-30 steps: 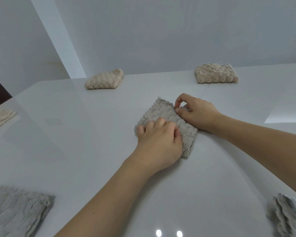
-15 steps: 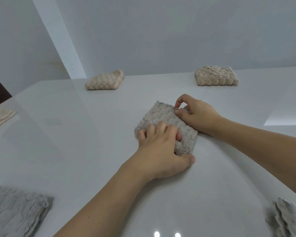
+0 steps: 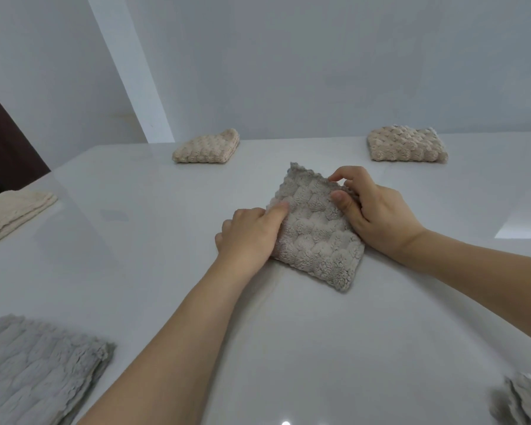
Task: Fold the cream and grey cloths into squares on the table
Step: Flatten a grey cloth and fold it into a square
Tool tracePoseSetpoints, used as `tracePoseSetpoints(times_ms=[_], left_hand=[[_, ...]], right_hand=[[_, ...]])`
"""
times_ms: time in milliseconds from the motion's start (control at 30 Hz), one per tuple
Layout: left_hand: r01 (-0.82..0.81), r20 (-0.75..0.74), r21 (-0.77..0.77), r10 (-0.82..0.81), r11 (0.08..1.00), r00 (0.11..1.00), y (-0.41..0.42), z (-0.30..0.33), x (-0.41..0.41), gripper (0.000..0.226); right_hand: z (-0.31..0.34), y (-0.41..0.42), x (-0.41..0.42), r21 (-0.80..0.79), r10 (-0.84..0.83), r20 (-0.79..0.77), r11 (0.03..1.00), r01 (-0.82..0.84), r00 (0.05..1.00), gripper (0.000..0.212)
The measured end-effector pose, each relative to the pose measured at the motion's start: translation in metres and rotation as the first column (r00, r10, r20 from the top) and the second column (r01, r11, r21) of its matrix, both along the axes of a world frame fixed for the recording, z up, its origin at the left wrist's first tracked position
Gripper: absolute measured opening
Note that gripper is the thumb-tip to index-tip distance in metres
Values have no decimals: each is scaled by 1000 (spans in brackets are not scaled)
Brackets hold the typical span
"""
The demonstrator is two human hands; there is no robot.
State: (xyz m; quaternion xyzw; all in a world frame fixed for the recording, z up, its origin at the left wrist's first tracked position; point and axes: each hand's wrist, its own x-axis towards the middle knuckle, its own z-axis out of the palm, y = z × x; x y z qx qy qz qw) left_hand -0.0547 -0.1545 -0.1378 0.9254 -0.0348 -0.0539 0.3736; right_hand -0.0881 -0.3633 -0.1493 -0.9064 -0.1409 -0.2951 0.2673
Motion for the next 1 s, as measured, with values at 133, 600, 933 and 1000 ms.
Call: tracePoseSetpoints(times_ms=[133, 600, 933, 1000], left_hand=[[67, -196, -360, -145, 931, 970, -3, 17, 20, 76], [219, 436, -472, 10, 854, 900, -28, -7, 23, 15], [95, 353, -422, 67, 901, 933, -45, -6, 23, 31], [38, 337, -419, 116, 907, 934, -49, -5, 21, 25]], right_hand=[[-1, -1, 1, 5, -1, -57, 1000, 1, 998, 24], [-2, -17, 28, 593, 104, -366, 792, 146, 925, 67], [-4, -18, 32, 684, 149, -418, 701, 202, 896, 49], [-1, -15, 30, 623, 91, -424, 751, 217, 901, 37]])
